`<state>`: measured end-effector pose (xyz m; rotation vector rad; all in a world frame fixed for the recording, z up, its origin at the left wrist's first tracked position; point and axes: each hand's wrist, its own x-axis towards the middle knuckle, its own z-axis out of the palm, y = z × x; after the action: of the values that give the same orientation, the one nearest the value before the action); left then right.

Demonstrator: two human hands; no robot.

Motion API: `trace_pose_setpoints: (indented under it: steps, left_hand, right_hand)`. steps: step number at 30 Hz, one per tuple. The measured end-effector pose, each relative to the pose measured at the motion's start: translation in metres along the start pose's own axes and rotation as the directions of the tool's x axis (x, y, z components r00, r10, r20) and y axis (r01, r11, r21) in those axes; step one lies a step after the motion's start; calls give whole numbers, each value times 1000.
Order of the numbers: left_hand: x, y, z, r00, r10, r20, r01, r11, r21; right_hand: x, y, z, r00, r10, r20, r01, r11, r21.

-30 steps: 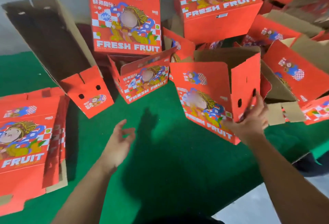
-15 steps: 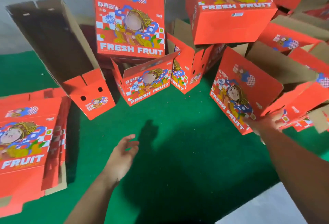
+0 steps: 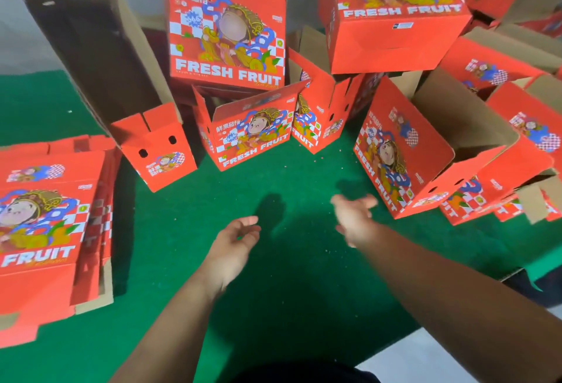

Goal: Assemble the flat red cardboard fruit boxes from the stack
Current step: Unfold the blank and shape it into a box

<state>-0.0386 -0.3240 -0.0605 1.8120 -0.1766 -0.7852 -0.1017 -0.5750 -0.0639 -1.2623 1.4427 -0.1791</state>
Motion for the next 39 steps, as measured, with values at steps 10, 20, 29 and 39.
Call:
trace_pose_setpoints:
  steps: [10, 20, 29, 39]
  left_hand:
    - [-24, -4, -79, 927, -53, -371, -81, 938, -336]
    - [-60, -50, -218, 707, -79, -703, -153, 953, -262]
    - [-75, -122, -282, 783, -204, -587, 470, 813, 344]
    - [-92, -138, -246, 695, 232, -680, 233, 823, 518]
  right_hand:
    - [-152, 21, 195, 604, -377, 702, 615, 781, -110]
    - [-251, 38, 318, 474, -179, 862, 500, 861, -96]
    - [-270, 79, 386, 658, 13, 753, 333, 892, -306]
    - [-248, 50, 374, 600, -13, 800, 267, 946, -185]
